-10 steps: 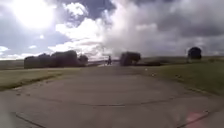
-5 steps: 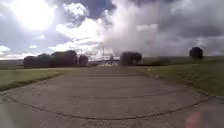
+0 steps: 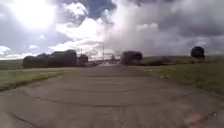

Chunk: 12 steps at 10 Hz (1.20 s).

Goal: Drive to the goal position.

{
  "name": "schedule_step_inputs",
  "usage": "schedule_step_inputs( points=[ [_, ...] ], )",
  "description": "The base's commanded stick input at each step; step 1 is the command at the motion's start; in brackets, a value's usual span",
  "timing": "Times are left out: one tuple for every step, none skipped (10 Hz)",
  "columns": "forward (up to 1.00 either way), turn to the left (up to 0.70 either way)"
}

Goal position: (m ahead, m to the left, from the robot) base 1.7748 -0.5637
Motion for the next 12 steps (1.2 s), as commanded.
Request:
schedule_step_inputs(
  points=[
    [0.70, 0.00],
    [0.70, 0.00],
    [0.70, 0.00],
    [0.70, 0.00],
    [0.70, 0.00],
    [0.70, 0.00],
    [0.70, 0.00],
    [0.70, 0.00],
    [0.70, 0.00],
    [0.70, 0.00],
    [0.70, 0.00],
    [0.70, 0.00]
  ],
)
